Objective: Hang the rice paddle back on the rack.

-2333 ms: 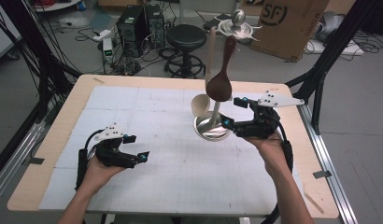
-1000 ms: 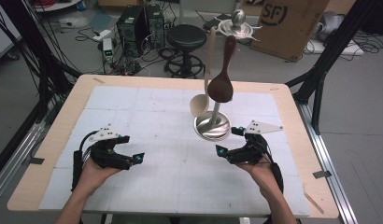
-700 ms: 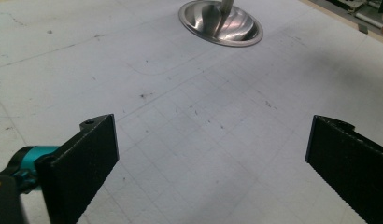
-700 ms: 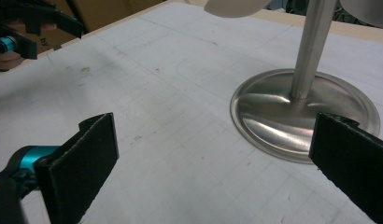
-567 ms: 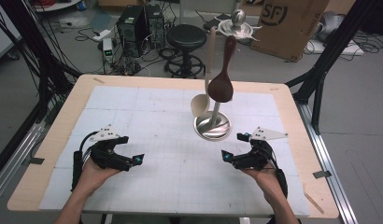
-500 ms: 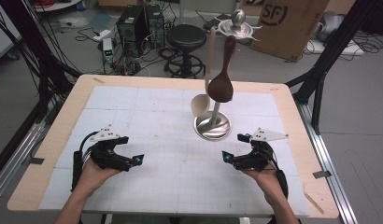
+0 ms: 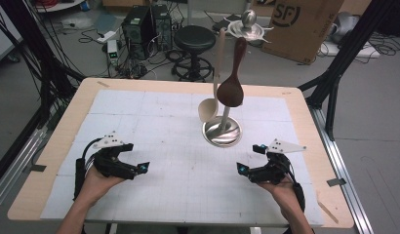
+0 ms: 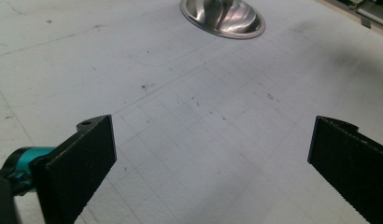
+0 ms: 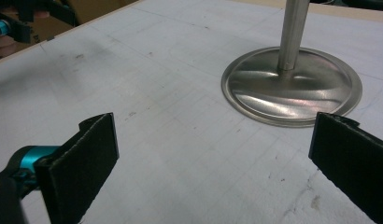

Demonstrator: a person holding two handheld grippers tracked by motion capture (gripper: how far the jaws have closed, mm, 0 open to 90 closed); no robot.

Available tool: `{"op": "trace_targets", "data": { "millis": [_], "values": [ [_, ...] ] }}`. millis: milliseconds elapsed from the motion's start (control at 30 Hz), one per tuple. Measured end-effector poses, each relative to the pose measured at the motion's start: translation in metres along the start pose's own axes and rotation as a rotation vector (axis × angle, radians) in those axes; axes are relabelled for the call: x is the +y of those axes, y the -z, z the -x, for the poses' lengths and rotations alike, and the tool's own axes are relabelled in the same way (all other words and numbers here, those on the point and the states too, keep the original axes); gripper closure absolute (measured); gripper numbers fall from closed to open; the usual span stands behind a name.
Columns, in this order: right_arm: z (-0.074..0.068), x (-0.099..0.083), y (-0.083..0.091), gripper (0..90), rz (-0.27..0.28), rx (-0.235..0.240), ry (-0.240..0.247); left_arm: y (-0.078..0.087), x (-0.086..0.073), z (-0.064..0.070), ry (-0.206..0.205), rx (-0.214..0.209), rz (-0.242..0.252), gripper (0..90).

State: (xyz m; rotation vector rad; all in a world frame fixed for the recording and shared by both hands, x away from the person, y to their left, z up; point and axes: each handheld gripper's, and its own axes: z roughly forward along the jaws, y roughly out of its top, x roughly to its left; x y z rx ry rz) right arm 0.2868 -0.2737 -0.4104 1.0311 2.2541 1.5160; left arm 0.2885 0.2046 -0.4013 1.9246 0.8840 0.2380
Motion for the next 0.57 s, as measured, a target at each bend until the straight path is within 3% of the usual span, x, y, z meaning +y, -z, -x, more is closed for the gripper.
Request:
{"op": "trace_targets", "data": {
  "millis": [567],
  "values": [
    [-0.0015,-0.0029,0.0041,0.4,0.011,0.003,0.019,-0.0028,-0.0043,-0.0016,0.004,-0.001,-0.025,1.7]
  ]
}}
